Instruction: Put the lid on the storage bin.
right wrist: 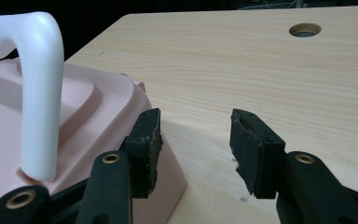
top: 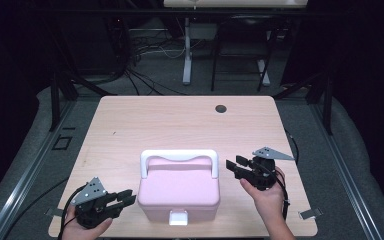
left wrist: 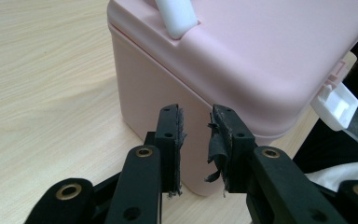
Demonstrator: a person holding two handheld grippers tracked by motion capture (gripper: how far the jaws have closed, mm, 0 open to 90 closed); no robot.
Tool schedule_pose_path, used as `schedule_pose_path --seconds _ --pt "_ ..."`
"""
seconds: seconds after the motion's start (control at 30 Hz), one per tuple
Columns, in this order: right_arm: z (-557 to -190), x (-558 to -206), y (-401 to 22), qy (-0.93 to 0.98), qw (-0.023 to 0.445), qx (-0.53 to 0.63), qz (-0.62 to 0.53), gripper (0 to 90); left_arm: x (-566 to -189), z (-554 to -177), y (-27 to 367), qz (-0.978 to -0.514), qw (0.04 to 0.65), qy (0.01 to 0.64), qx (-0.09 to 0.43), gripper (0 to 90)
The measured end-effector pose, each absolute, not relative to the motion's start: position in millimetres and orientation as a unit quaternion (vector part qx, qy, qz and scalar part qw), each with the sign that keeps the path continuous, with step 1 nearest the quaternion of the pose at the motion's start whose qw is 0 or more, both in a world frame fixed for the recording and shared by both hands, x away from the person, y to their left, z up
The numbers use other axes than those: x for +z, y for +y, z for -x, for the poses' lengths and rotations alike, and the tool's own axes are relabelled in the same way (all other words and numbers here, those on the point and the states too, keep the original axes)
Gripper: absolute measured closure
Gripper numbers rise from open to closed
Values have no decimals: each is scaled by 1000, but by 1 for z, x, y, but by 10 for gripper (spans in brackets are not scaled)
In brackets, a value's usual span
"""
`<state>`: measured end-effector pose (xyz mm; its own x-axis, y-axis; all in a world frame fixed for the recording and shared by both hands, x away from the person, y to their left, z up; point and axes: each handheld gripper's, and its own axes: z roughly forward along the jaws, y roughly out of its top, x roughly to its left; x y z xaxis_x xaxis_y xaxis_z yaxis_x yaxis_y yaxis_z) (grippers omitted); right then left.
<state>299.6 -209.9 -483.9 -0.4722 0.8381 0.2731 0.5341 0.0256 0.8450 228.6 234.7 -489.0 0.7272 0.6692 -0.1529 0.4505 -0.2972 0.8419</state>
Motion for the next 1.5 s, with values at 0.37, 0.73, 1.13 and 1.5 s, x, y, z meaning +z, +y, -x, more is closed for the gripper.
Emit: schedule_pose_path --seconds 0.37,0.73,1.13,1.5 --pt "-299 -484 -211 698 155 497 -492 532 -489 -240 240 -789 479 365 123 711" --pt "-299 -487 -214 696 158 494 -497 532 -488 -255 242 -783 478 375 132 688" --pt "-297 -493 -213 699 164 486 -499 532 -489 -277 242 -774 476 394 142 658" --pt "-293 -500 -212 704 169 479 -496 531 -497 -302 242 -764 473 416 141 641"
